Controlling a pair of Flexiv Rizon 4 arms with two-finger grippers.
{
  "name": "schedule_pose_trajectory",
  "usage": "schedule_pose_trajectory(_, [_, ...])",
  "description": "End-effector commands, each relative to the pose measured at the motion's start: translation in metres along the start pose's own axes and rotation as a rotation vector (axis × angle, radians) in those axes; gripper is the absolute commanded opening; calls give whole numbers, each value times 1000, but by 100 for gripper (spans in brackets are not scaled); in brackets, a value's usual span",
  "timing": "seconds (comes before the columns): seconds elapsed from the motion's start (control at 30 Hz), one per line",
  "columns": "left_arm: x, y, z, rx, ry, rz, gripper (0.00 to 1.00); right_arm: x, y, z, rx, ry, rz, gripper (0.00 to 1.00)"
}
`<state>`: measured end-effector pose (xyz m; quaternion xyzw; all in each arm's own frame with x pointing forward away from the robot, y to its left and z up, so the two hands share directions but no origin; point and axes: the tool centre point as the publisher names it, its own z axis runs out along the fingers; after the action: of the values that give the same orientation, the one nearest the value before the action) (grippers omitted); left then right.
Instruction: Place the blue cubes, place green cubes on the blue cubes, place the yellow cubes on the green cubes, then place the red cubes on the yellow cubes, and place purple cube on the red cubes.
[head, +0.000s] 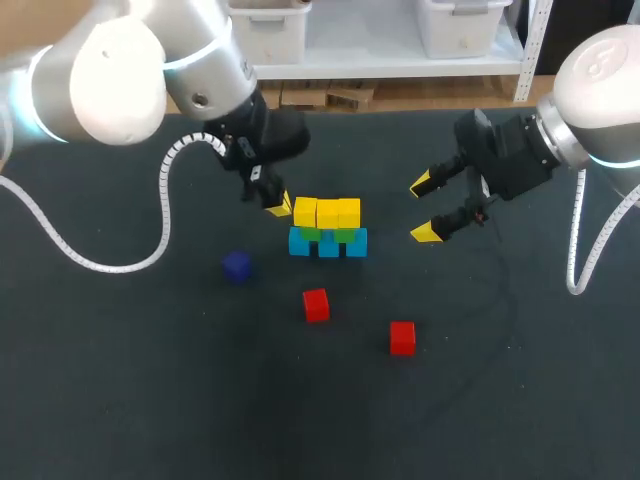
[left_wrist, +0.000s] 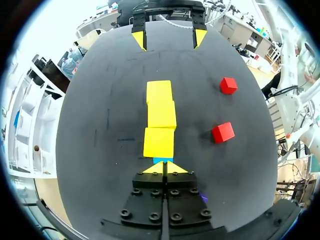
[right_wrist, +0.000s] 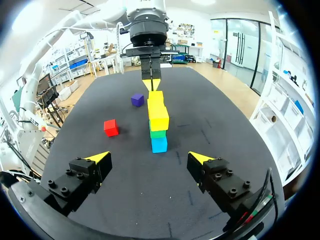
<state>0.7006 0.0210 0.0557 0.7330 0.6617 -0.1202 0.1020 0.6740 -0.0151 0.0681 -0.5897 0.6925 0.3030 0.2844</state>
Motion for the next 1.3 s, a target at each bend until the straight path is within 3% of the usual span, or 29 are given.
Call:
schedule_pose_trajectory(0.03, [-1,2,0,8,2,1,0,0,0,0,0,-2,-1,100])
schedule_pose_trajectory(1.3, [-5,-1,2,20,5,5,0,0,0,0,0,-2,-1,100])
